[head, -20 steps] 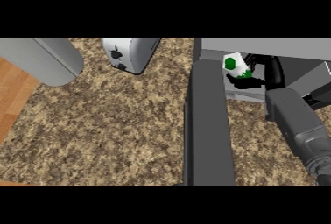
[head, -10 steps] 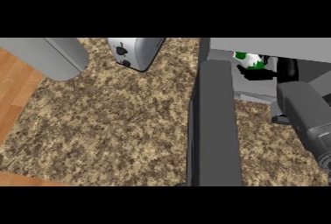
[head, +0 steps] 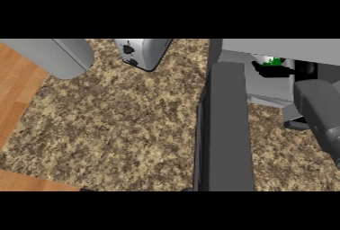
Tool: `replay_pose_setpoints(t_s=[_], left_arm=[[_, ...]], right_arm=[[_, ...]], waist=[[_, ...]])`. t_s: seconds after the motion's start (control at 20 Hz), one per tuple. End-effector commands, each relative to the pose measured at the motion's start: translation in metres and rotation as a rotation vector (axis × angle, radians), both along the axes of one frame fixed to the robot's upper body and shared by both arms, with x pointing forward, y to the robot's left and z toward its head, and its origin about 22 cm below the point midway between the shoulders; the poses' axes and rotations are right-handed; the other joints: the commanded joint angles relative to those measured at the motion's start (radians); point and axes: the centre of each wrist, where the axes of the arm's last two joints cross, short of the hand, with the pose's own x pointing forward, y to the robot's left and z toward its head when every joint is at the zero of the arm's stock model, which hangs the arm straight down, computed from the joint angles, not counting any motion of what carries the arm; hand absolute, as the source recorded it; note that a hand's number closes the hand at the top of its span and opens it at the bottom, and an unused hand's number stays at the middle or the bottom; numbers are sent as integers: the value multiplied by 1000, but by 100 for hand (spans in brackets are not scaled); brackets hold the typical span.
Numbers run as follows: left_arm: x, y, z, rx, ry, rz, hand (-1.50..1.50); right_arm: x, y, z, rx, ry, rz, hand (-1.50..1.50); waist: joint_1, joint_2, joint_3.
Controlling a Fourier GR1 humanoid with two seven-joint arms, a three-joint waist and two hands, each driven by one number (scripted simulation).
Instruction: Pick up the milk, place it into the microwave and close the microwave
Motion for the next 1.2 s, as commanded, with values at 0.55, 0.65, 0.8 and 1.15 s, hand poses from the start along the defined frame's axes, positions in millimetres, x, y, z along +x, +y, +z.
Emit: replay_pose_setpoints(t_s=[0.55, 0.65, 0.8, 1.15], left_arm=[[10, 7, 4, 66, 17, 14, -150], [13, 3, 7, 73, -1, 0, -150], [15, 6, 4, 77, 5, 3, -150], [23, 5, -3, 82, 41, -10, -150]], right_arm=[[2, -15, 17, 17, -22, -46, 150], [1, -17, 16, -3, -21, -31, 150], [7, -2, 19, 60, -46, -56, -150], [20, 50, 19, 38, 56, 163, -150]], waist=[[28, 15, 1], [24, 17, 3], [34, 14, 3], [45, 1, -7]])
